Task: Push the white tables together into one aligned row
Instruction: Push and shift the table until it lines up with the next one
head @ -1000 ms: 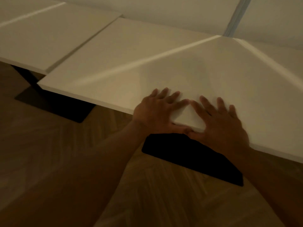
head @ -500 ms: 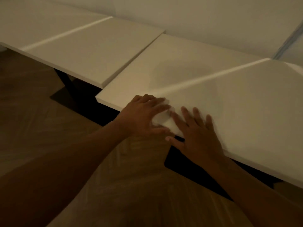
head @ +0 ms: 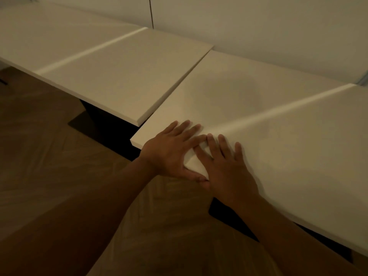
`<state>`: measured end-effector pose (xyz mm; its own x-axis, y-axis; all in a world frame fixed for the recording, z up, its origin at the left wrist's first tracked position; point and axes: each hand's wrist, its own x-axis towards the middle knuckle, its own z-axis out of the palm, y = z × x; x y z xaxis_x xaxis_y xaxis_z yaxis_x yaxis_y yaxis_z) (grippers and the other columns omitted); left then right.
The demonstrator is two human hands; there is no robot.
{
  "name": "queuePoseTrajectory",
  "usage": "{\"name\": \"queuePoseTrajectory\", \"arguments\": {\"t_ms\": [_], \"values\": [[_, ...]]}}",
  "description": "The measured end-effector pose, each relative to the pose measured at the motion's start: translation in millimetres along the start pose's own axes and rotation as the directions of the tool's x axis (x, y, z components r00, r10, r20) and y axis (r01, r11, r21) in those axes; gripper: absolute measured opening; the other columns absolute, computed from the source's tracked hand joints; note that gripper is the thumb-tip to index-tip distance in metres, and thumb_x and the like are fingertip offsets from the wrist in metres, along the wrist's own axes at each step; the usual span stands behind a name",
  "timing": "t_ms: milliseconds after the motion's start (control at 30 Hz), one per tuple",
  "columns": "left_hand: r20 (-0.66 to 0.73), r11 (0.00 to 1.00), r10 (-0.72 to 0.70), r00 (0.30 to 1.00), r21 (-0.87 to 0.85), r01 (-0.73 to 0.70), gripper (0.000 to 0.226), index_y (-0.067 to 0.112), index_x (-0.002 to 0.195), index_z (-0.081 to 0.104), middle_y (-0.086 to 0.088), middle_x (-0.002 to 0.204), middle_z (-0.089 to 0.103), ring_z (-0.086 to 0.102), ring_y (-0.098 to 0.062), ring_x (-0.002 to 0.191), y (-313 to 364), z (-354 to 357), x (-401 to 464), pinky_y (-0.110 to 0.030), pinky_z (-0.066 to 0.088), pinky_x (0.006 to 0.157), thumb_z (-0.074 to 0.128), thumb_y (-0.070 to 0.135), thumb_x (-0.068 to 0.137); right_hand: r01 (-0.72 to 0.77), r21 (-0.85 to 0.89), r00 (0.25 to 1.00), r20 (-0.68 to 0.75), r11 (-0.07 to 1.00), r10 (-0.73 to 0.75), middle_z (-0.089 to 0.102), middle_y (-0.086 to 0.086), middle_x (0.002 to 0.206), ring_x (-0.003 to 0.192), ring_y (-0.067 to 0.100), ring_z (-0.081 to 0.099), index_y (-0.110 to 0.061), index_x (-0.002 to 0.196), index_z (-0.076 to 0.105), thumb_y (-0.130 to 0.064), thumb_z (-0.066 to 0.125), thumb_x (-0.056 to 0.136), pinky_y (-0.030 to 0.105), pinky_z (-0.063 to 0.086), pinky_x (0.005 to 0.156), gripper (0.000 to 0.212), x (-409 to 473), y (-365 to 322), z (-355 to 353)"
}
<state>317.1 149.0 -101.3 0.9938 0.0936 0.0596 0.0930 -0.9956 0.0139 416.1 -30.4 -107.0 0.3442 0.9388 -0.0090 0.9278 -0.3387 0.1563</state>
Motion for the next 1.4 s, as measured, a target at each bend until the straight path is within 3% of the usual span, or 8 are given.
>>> {"name": "queuePoseTrajectory", "arguments": {"t_ms": [167, 300, 433, 533, 733, 900, 1033, 1400], "values": [[0.014, 1.0, -0.004, 1.0, 0.0, 0.004, 0.116, 0.032, 0.16, 0.012, 0.0, 0.17, 0.011, 0.003, -0.025, 0.156, -1.7, -1.3, 1.1, -0.045, 0.002, 0.127, 0.033, 0.1, 0.069, -0.007, 0.032, 1.0, 0.0, 0.999, 0.007, 0.009, 0.02, 0.165, 0.15, 0.045, 0.008, -0.024, 0.158, 0.004, -0.064, 0.057, 0.086, 0.071, 0.019, 0.112, 0.098, 1.8, -0.6, -3.9], [-0.044, 1.0, 0.01, 0.999, -0.005, -0.01, 0.115, 0.032, 0.159, 0.018, -0.001, 0.168, 0.02, 0.012, -0.027, 0.156, -3.4, 3.9, -0.7, -0.048, 0.01, 0.127, 0.034, 0.1, 0.069, 0.0, 0.017, 1.0, 0.0, 1.0, 0.0, 0.002, 0.02, 0.165, 0.15, 0.047, 0.003, -0.025, 0.158, -0.001, -0.065, 0.05, 0.088, 0.072, 0.015, 0.113, 0.095, 2.7, -1.0, -3.7], [-0.071, 1.0, 0.022, 0.997, -0.021, -0.023, 0.114, 0.032, 0.159, 0.02, -0.001, 0.167, 0.024, 0.016, -0.028, 0.155, -10.1, 4.5, 3.1, -0.048, 0.012, 0.126, 0.031, 0.1, 0.068, -0.022, 0.002, 1.0, 0.006, 1.0, 0.022, 0.017, 0.021, 0.163, 0.147, 0.049, 0.017, -0.023, 0.158, 0.015, -0.065, 0.057, 0.084, 0.074, 0.024, 0.109, 0.095, 8.0, -2.0, -5.5], [-0.098, 0.999, 0.031, 0.995, -0.01, -0.032, 0.114, 0.03, 0.158, 0.024, -0.002, 0.165, 0.028, 0.02, -0.029, 0.154, -15.1, 6.7, 7.0, -0.05, 0.017, 0.125, 0.034, 0.1, 0.068, -0.016, -0.013, 1.0, -0.005, 1.0, 0.016, 0.01, 0.02, 0.165, 0.149, 0.048, 0.011, -0.025, 0.158, 0.009, -0.063, 0.052, 0.087, 0.073, 0.018, 0.112, 0.091, 14.2, -1.0, -2.1], [-0.108, 0.999, 0.053, 0.993, 0.015, -0.052, 0.114, 0.028, 0.158, 0.025, -0.003, 0.165, 0.028, 0.02, -0.03, 0.154, -25.8, 9.1, 15.1, -0.047, 0.014, 0.125, 0.037, 0.098, 0.07, -0.033, 0.011, 0.999, 0.01, 0.999, 0.033, 0.018, 0.021, 0.163, 0.147, 0.049, 0.017, -0.024, 0.158, 0.017, -0.064, 0.06, 0.083, 0.073, 0.024, 0.109, 0.095, 24.4, 0.4, -2.9], [-0.182, 0.997, 0.08, 0.98, 0.002, -0.081, 0.111, 0.026, 0.155, 0.034, -0.005, 0.161, 0.038, 0.031, -0.033, 0.149, -37.6, 12.6, 25.2, -0.054, 0.028, 0.121, 0.041, 0.096, 0.07, -0.059, 0.014, 0.998, -0.01, 0.998, 0.059, 0.023, 0.022, 0.161, 0.146, 0.049, 0.022, -0.022, 0.156, 0.023, -0.061, 0.065, 0.08, 0.073, 0.025, 0.109, 0.096, 36.5, 2.0, -3.0], [-0.178, 0.996, 0.085, 0.98, 0.005, -0.085, 0.109, 0.029, 0.155, 0.027, -0.004, 0.161, 0.037, 0.031, -0.032, 0.15, -41.0, 13.3, 29.0, -0.054, 0.028, 0.121, 0.038, 0.097, 0.07, -0.06, 0.022, 0.998, -0.021, 0.998, 0.061, 0.025, 0.023, 0.16, 0.145, 0.05, 0.023, -0.021, 0.155, 0.027, -0.06, 0.065, 0.078, 0.074, 0.026, 0.108, 0.094, 40.6, 2.6, -2.3], [-0.18, 0.996, 0.091, 0.979, 0.006, -0.091, 0.112, 0.026, 0.156, 0.032, -0.004, 0.162, 0.034, 0.029, -0.032, 0.151, -41.3, 14.6, 30.6, -0.053, 0.025, 0.122, 0.04, 0.097, 0.069, -0.057, 0.024, 0.998, -0.016, 0.998, 0.057, 0.022, 0.022, 0.161, 0.146, 0.049, 0.021, -0.023, 0.157, 0.02, -0.064, 0.057, 0.082, 0.074, 0.025, 0.108, 0.093, 41.2, 5.3, 0.6]]}}
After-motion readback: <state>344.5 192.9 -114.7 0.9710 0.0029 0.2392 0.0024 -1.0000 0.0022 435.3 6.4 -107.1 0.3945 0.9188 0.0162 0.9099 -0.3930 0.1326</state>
